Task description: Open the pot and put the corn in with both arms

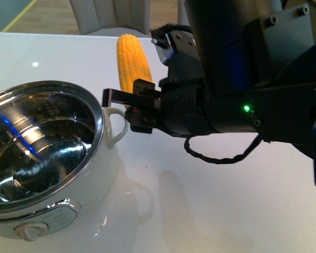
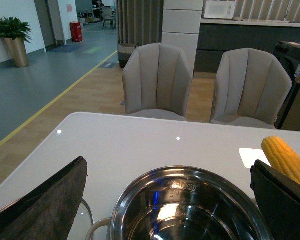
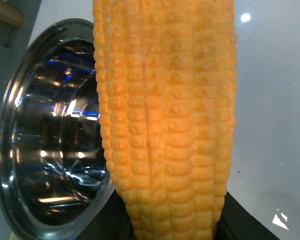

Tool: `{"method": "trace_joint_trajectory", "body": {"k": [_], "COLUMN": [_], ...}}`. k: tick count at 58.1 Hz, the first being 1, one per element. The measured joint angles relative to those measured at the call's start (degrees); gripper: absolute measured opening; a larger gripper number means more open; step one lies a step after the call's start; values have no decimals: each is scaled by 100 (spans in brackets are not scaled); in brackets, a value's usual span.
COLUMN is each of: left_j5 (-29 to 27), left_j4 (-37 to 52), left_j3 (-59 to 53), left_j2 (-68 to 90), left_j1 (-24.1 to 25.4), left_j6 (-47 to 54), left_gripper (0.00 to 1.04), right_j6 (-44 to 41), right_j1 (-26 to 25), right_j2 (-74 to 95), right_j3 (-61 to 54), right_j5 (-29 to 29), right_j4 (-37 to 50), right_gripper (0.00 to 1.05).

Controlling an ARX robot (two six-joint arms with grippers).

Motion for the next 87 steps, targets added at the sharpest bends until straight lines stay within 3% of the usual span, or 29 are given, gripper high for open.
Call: {"method": "trace_joint_trajectory", "body": {"k": [30, 78, 87], "left_j5": [0, 0, 0], "left_j4": [0, 0, 0], "left_j3": [0, 0, 0], "left_j2": [0, 0, 0], "left_j1": [0, 0, 0], "left_j6": [0, 0, 0], "left_gripper": [98, 98, 98], "right_j6": [446, 732, 715], "right_j1": [638, 614, 614], "right_j2": [229, 946, 949], "right_j3": [1108, 1259, 1259], "right_j5": [-337, -1515, -1589], "right_j4": [-507, -612, -610], "right_gripper": [23, 23, 47]}}
